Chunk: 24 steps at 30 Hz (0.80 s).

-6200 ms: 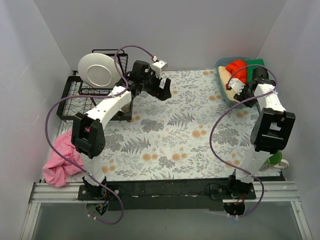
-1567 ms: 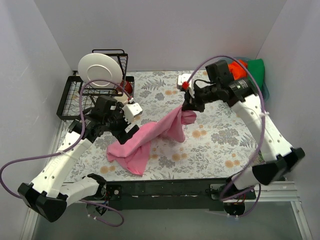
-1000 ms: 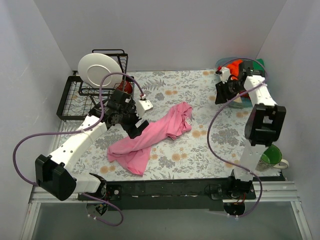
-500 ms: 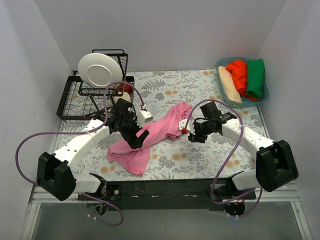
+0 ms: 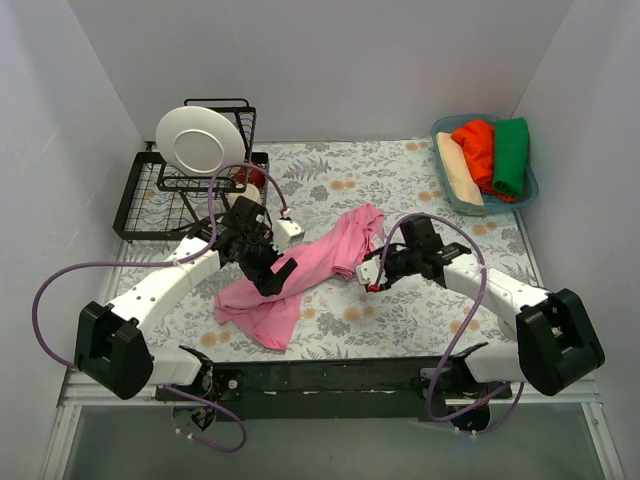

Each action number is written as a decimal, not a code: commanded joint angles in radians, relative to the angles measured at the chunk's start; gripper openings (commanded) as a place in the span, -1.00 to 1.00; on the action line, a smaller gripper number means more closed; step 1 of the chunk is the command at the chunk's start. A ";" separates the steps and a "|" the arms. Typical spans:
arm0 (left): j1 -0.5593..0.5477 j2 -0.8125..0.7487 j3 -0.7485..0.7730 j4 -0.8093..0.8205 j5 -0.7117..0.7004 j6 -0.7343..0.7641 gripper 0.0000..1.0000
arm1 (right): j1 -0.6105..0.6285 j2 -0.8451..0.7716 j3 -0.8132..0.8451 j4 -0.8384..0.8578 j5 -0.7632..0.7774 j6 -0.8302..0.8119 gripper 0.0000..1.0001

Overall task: Roll the t-shirts
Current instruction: Flatten out the T-shirt at the center of the board.

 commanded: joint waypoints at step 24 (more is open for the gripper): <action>0.067 -0.023 -0.062 0.027 -0.022 -0.010 0.75 | 0.022 0.217 0.013 0.171 0.006 -0.155 -0.14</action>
